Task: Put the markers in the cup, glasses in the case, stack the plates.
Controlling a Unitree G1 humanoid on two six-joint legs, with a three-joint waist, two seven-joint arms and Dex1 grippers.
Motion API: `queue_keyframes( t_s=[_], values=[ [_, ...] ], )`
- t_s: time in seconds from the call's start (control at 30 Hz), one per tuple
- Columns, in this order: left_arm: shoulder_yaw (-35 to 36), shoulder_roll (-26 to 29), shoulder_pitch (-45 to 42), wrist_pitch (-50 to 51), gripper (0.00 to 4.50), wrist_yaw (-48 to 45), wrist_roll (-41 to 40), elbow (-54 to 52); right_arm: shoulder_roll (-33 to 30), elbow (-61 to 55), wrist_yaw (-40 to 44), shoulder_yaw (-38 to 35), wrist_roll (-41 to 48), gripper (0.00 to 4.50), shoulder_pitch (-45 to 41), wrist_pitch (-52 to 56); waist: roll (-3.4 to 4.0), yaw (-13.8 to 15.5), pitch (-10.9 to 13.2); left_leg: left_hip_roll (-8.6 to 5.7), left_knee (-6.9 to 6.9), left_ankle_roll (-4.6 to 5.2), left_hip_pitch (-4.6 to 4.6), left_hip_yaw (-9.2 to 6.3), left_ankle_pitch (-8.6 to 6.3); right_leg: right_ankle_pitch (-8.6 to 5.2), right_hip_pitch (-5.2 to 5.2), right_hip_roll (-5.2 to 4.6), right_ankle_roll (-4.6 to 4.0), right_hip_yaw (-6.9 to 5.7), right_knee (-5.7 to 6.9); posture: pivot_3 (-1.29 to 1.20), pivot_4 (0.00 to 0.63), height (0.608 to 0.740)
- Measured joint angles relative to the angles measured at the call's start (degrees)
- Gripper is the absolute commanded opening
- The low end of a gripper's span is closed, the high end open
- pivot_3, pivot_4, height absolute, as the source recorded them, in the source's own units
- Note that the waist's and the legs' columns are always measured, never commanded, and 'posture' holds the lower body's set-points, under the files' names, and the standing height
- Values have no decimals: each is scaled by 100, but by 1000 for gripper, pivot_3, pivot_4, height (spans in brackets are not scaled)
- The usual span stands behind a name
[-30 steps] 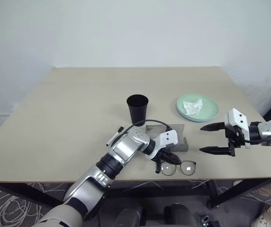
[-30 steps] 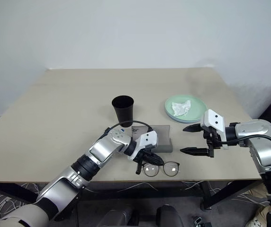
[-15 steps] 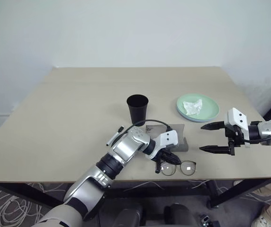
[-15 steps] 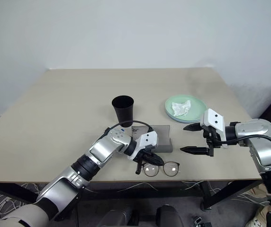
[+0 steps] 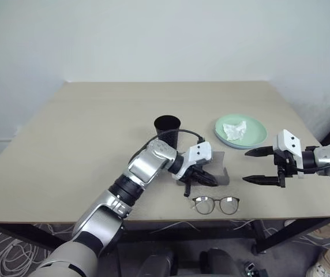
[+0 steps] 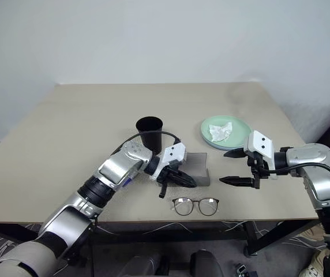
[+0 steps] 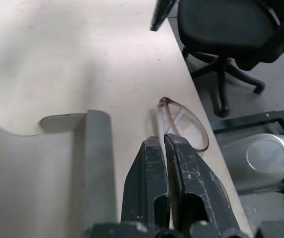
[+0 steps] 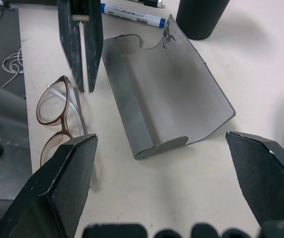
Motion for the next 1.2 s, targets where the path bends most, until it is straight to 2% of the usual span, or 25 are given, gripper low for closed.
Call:
queue_keyframes(
  t_s=[0.2, 0.37, 0.9, 1.2],
  values=[
    [-102, -61, 55, 37, 40, -33, 4, -77, 64, 0, -7, 30, -2, 4500, 0, -1, 0, 0, 0, 0, 1, 0, -1, 1, 0, 0, 1, 0, 0, 2, 0, 0, 0, 739],
    [-242, -117, 161, 110, 1622, 21, 37, -101, 64, 0, -17, 30, -4, 4500, 2, -1, 0, -1, 0, 0, 1, 0, 0, 1, 0, 0, 0, 0, 0, 1, 0, 0, 0, 739],
    [-718, -374, 317, -154, 1622, 136, 294, 167, 64, -39, -53, 29, 0, 4500, 148, 0, 0, 0, 0, 0, 1, 0, 1, 2, 0, 0, 2, 0, 0, 2, 1, 0, 0, 739],
    [-725, -472, 356, -261, 1622, 165, 434, 355, 65, -119, -140, 27, 2, 4500, 241, 3, 0, 0, 0, 0, 2, 0, 0, 2, 0, -1, 2, -1, 0, 2, 1, 0, 0, 739]
  ],
)
